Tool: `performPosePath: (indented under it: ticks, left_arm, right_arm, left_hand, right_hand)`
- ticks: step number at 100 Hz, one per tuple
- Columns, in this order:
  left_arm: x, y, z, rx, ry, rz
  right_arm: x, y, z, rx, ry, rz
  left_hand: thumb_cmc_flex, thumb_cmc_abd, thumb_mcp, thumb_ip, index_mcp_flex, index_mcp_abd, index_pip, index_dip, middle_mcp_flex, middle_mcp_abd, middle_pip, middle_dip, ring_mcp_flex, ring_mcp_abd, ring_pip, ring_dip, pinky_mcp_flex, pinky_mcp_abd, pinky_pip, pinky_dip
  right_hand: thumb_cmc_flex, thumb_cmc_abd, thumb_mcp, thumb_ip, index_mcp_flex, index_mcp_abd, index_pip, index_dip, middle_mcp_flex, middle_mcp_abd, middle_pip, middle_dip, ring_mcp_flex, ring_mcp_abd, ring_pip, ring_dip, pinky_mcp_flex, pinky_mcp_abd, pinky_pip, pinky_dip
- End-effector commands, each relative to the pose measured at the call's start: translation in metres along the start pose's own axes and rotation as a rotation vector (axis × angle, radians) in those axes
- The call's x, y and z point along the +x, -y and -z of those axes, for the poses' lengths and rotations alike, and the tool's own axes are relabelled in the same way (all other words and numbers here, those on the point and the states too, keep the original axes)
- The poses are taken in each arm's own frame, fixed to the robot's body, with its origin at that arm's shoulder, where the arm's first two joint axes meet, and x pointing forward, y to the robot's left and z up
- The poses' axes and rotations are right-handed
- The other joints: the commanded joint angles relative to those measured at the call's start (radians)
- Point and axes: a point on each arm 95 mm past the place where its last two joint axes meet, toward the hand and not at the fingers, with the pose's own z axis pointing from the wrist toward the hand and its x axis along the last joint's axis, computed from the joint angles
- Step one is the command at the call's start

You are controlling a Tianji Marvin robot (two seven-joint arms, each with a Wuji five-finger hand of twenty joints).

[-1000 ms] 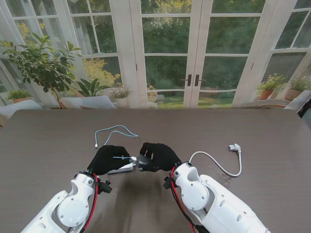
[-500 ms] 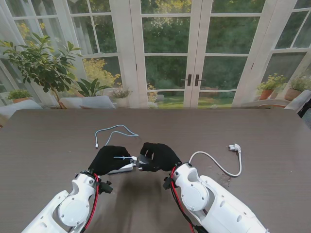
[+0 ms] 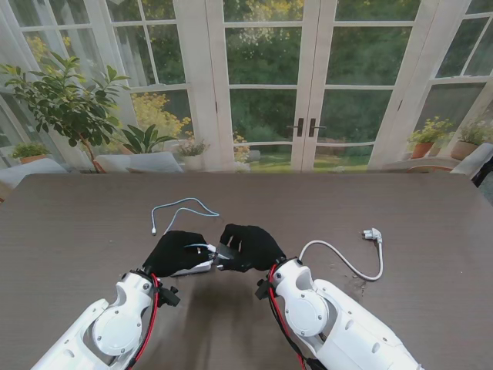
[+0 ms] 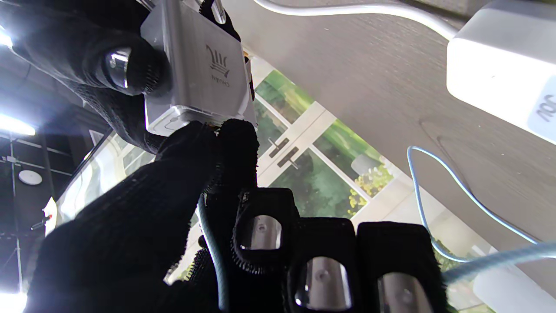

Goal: Set up the charging station

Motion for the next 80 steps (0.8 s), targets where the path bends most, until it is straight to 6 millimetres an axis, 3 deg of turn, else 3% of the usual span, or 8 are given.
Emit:
performPosePath:
  ticks: [1,7,12,22,31,45,63,80]
  left_arm:
    - [0.0012,-0.0017,-0.0008,-0.021,-0.003,-0.002]
    - [0.0010,-0.0009,-0.0008,-0.022,-0.001,-0.005]
    - [0.0007,-0.0003,-0.0005,-0.022,0.003,-0.008]
    - [-0.0004,0.0016,0.0011,-0.035,0.015,-0.017]
    - [-0.0011,0.0030,0.0024,-0.056,0.020,-0.019]
    - [-0.0012,0.0043,0.0034,-0.077,0.021,-0.016]
    - [-0.0013,0.0045,0.0041,-0.098,0.019,0.005]
    - [-0.0021,0.0053,0.0051,-0.116,0.027,0.008]
  right_arm:
    - [0.0068,0.0027,-0.0008,0.016,-0.021,-0.007]
    - [0.0062,0.0025,-0.0002,0.024,-0.020,-0.005]
    - [0.0057,0.0026,0.0002,0.027,-0.020,-0.004]
    - [0.0049,0.0031,0.0011,0.033,-0.019,-0.003]
    - [0.0045,0.0034,0.0017,0.037,-0.016,-0.005]
    - [0.0048,0.0035,0.0024,0.040,-0.012,-0.008]
    - [0.0051,0.0025,0.0029,0.043,-0.008,-0.007]
    - [0.0052,0.0015,0.0036,0.047,-0.005,-0.009]
  left_hand:
    - [-0.004,0.035,0.004,-0.009,0.029,-0.001,0.011,0.009,0.041,0.003,0.073,0.009,0.017,-0.070,0.084,-0.003,0.042,-0.122,0.272,0.006]
    - [-0.005,0.028,0.006,-0.005,0.024,0.002,-0.006,-0.003,0.041,0.008,0.063,0.007,0.017,-0.055,0.082,-0.004,0.041,-0.116,0.272,0.004]
    - [-0.009,-0.003,-0.009,0.002,0.010,0.009,-0.023,0.001,0.046,0.031,-0.003,-0.020,0.017,-0.044,0.073,-0.005,0.039,-0.098,0.272,-0.011]
    - [-0.094,-0.050,-0.030,0.003,-0.018,-0.001,-0.137,0.067,0.048,0.064,-0.284,-0.088,0.018,-0.054,0.022,-0.013,0.037,-0.102,0.272,-0.069]
    - [-0.184,-0.062,0.015,0.003,-0.007,0.005,-0.277,0.174,0.013,0.083,-0.432,-0.063,0.019,-0.048,-0.047,-0.028,0.032,-0.099,0.272,-0.121]
    - [-0.292,-0.068,0.073,0.065,0.004,0.021,-0.304,0.269,-0.033,0.102,-0.511,-0.086,0.018,-0.003,-0.128,-0.041,0.023,-0.073,0.272,-0.196]
    - [-0.330,-0.035,-0.005,0.064,-0.021,0.028,-0.297,0.321,-0.082,0.129,-0.574,-0.128,0.017,0.072,-0.251,-0.056,0.008,0.017,0.216,-0.287]
    - [-0.349,-0.011,-0.070,0.064,-0.063,0.028,-0.315,0.331,-0.138,0.151,-0.649,-0.190,0.012,0.159,-0.468,-0.071,-0.004,0.114,0.124,-0.332]
  right_hand:
    - [0.191,0.074,0.201,0.064,0.076,-0.190,0.293,0.058,0.087,-0.097,0.082,0.054,0.039,-0.046,0.058,0.123,0.023,-0.037,0.033,0.016]
    - [0.191,0.074,0.200,0.064,0.073,-0.188,0.293,0.058,0.085,-0.096,0.081,0.056,0.039,-0.049,0.057,0.122,0.021,-0.037,0.031,0.017]
    - [0.191,0.075,0.200,0.065,0.072,-0.188,0.293,0.058,0.083,-0.096,0.081,0.057,0.039,-0.048,0.056,0.122,0.021,-0.037,0.031,0.018]
    - [0.191,0.075,0.199,0.064,0.071,-0.187,0.294,0.059,0.081,-0.096,0.082,0.058,0.038,-0.047,0.055,0.122,0.016,-0.037,0.030,0.019]
    - [0.191,0.075,0.199,0.065,0.070,-0.187,0.294,0.059,0.080,-0.095,0.082,0.058,0.039,-0.045,0.053,0.121,0.014,-0.036,0.029,0.020]
    - [0.192,0.076,0.197,0.065,0.067,-0.184,0.294,0.060,0.078,-0.094,0.082,0.058,0.039,-0.042,0.050,0.120,0.012,-0.036,0.028,0.023]
    - [0.192,0.076,0.196,0.066,0.064,-0.184,0.294,0.061,0.075,-0.095,0.083,0.057,0.039,-0.043,0.050,0.121,0.011,-0.035,0.026,0.027]
    - [0.191,0.077,0.195,0.065,0.064,-0.183,0.294,0.061,0.073,-0.093,0.084,0.056,0.039,-0.043,0.049,0.121,0.010,-0.036,0.024,0.030]
